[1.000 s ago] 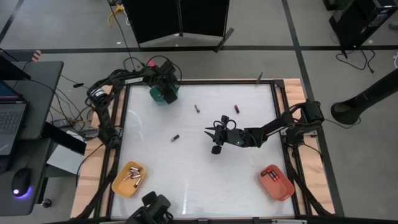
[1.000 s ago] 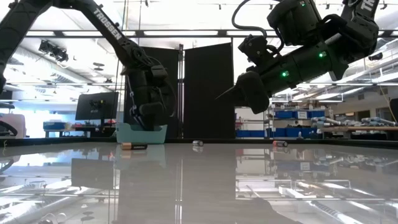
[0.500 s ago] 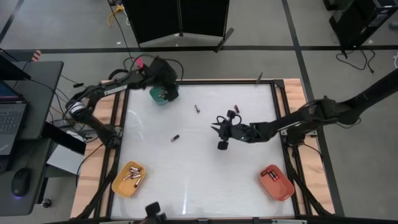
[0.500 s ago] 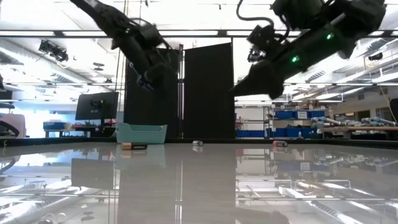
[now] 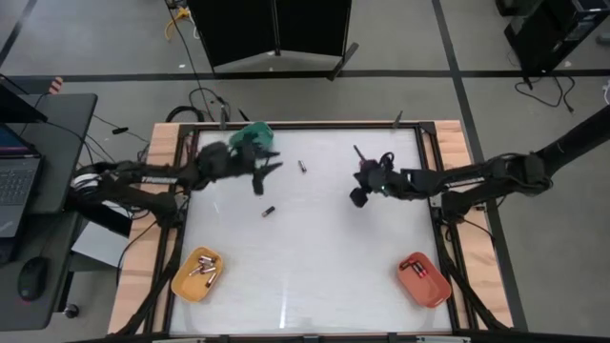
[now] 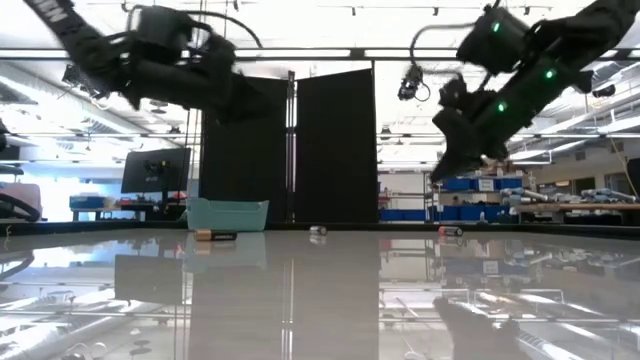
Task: Sort batteries
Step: Put the red battery into the orange bin
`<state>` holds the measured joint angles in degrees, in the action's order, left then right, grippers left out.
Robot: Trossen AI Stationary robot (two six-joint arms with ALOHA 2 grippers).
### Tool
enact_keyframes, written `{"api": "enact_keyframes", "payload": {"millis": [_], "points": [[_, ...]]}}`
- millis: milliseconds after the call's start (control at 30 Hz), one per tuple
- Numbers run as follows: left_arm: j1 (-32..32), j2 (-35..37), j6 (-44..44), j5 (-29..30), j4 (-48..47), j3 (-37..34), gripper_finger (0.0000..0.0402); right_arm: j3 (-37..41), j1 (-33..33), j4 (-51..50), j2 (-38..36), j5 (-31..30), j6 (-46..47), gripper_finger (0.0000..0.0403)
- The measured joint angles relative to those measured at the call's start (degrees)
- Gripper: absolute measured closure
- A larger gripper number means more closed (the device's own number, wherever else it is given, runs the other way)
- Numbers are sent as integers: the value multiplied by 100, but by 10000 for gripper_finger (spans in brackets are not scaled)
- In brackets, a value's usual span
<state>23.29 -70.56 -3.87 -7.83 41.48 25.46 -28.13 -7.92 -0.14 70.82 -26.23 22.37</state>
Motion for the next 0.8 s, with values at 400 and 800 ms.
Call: {"api": "enact_keyframes", "payload": {"millis": [400, 800], "points": [[-1115, 54, 128, 346, 1852, -1031, 243, -3, -1216, -553, 228, 497, 641, 247], [-1432, 52, -344, 500, 1860, -1041, 243, -3, -1968, -110, 1114, 683, 161, 226]]}}
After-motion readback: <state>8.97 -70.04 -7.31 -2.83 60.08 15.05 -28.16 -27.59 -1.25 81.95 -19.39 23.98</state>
